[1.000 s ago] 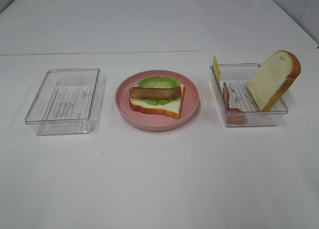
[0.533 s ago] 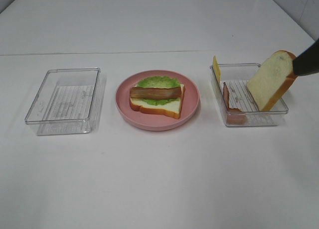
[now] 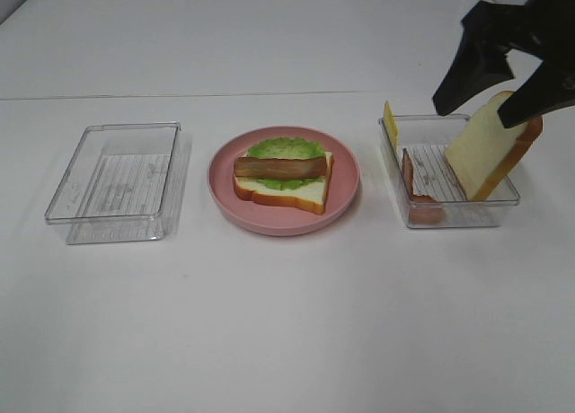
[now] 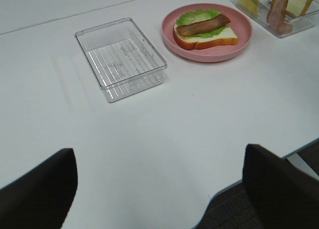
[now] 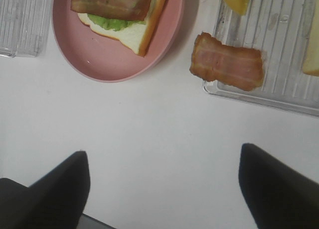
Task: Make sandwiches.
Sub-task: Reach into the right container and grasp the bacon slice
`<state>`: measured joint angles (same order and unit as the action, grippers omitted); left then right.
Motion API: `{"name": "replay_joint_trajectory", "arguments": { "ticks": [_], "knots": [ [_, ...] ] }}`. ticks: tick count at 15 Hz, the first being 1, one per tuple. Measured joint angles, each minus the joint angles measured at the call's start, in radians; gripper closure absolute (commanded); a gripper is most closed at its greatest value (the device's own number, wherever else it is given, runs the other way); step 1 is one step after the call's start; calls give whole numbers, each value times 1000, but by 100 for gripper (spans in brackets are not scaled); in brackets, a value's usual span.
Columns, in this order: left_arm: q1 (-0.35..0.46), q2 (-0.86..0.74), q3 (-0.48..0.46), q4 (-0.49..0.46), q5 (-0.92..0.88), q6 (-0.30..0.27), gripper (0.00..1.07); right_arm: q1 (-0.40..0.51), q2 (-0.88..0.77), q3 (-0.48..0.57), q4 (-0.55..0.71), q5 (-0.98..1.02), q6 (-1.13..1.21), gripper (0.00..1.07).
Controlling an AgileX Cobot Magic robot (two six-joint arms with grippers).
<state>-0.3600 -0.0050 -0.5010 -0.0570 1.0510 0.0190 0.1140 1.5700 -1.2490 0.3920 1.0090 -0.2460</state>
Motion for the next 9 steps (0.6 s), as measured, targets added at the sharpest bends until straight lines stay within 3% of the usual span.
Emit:
{"name": "replay_joint_trajectory", "arguments": {
  "ticks": [4, 5, 9],
  "knots": [
    [0, 0, 0, 0, 0, 0, 22, 89, 180, -155, -77, 70, 112, 31],
    [0, 0, 0, 0, 0, 0, 22, 90, 286, -243, -88, 113, 135, 31],
    [0, 0, 0, -1, 0, 0, 22, 90, 430, -329, -115, 127, 147, 31]
  ]
}}
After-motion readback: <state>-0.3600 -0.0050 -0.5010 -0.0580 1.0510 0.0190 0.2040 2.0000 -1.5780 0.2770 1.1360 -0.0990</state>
